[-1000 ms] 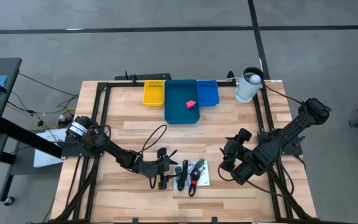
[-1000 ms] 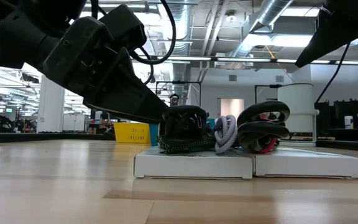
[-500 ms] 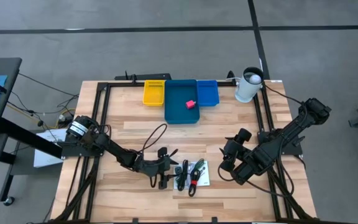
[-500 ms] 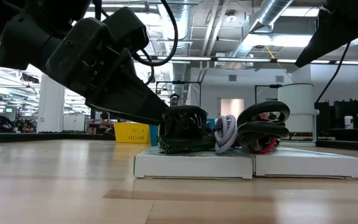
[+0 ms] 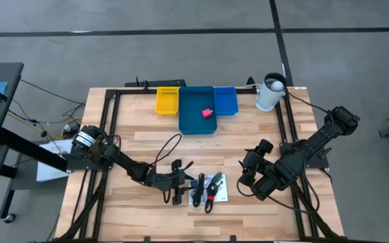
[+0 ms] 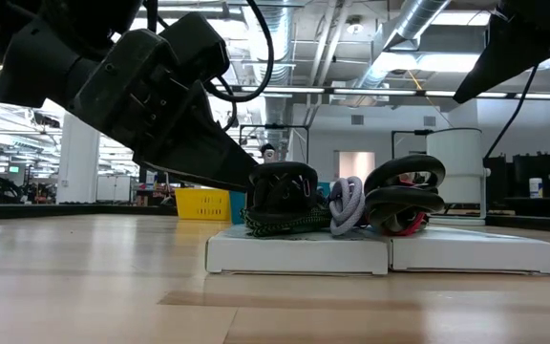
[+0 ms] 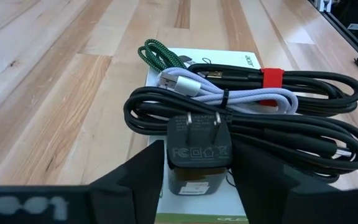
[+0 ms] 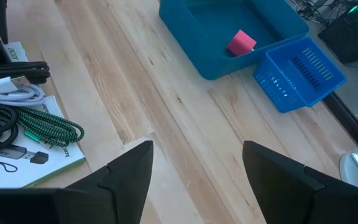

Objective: Pick and place items into bin
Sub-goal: Put the black charger adapter into the dark blue bin

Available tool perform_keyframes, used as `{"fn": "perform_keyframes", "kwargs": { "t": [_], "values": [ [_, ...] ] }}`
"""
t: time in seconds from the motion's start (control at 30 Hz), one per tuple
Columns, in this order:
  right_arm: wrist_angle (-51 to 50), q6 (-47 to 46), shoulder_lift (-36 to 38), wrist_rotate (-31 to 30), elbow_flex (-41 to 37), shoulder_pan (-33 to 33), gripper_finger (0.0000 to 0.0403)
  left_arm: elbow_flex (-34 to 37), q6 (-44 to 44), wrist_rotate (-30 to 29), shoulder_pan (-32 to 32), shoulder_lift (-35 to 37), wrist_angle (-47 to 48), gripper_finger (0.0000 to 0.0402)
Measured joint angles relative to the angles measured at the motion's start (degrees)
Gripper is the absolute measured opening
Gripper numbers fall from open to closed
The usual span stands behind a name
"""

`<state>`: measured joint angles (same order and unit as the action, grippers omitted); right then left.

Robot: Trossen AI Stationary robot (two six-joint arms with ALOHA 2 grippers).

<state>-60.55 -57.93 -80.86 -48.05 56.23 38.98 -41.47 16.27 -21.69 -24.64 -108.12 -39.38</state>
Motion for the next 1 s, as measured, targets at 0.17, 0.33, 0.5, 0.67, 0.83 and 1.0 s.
{"fn": "perform_keyframes", "kwargs": {
  "t": [0.17, 0.33, 0.5, 0.67, 0.83, 1.0],
  "values": [
    [0.17, -0.02, -0.02, 0.0, 0.0, 0.0, 0.0244, 0.0, 0.0, -0.02, 0.0, 0.01, -0.02, 0.0145],
    [0.22, 0.0, -0.02, 0.0, 0.0, 0.0, 0.0244, 0.0, -0.01, -0.02, 0.0, 0.01, -0.02, 0.0146],
    [0.22, -0.01, -0.01, 0.0, 0.0, 0.0, 0.0244, 0.0, 0.0, -0.04, 0.0, 0.01, -0.02, 0.0148],
    [0.22, 0.0, -0.02, -0.01, 0.0, 0.0, 0.0244, 0.0, -0.01, -0.19, -0.43, 0.0, -0.02, 0.0143],
    [0.22, -0.01, 0.0, -0.02, 0.0, -0.06, 0.0244, 0.0, -0.29, -1.81, -1.47, -0.01, -0.06, 0.0145],
    [0.35, -0.06, -0.02, -0.02, 0.0, -0.47, 0.0244, 0.0, -1.25, -3.21, -2.1, -0.01, -0.11, 0.0142]
  ]
}}
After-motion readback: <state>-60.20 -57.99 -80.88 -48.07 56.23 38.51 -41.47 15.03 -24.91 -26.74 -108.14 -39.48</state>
